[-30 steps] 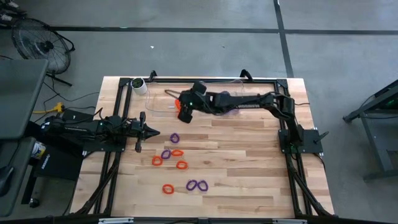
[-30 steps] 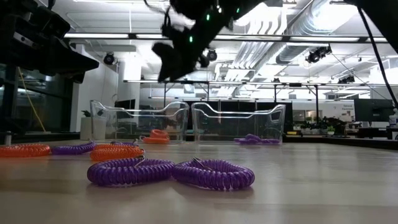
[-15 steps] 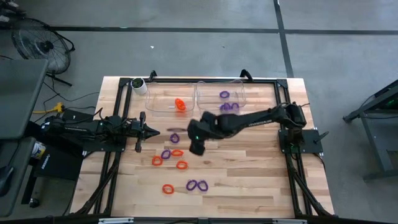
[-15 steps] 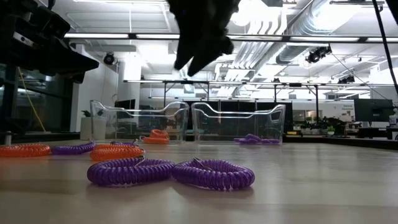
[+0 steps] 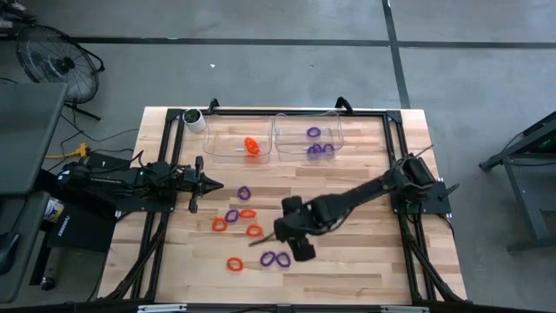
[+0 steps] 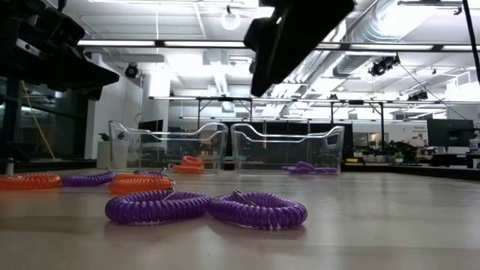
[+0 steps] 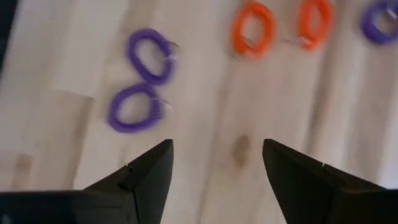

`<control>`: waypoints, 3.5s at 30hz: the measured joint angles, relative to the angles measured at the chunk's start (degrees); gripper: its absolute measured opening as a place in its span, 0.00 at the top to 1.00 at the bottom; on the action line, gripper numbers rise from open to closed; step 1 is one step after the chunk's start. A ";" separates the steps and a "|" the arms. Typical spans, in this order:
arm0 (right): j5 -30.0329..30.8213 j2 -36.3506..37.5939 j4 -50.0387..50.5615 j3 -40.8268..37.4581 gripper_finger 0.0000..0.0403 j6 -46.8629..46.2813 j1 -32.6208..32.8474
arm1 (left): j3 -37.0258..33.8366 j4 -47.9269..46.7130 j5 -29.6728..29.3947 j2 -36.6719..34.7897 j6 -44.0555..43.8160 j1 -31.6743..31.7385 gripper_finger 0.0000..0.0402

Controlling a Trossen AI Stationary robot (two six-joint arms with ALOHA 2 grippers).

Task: Sort spring keychains
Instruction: Put the violet spring keychain into the right bin

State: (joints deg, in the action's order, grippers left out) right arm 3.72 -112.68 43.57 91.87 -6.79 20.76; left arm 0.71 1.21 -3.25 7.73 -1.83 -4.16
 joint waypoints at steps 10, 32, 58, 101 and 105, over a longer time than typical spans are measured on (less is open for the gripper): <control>1.88 -2.05 -14.80 -7.31 0.40 1.41 4.30 | 0.00 0.00 0.00 0.00 0.01 0.00 0.99; 1.97 -10.98 -19.05 -6.64 0.40 -3.76 5.41 | 0.00 0.02 0.00 0.02 0.00 0.02 0.99; -0.28 -13.62 -17.52 -6.55 0.96 -9.77 4.54 | 0.00 0.02 0.00 0.02 0.02 0.01 0.99; 26.71 11.80 15.34 -6.86 1.00 -23.09 -21.61 | 0.00 0.00 0.00 0.00 0.00 0.02 0.99; 24.75 11.82 15.32 -6.86 1.00 -27.35 -27.97 | 0.00 0.00 0.00 0.00 0.00 0.01 0.99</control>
State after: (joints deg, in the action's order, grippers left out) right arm 28.47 -100.86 58.89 85.01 -34.14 -7.21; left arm 0.71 1.21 -3.25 7.73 -1.83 -4.15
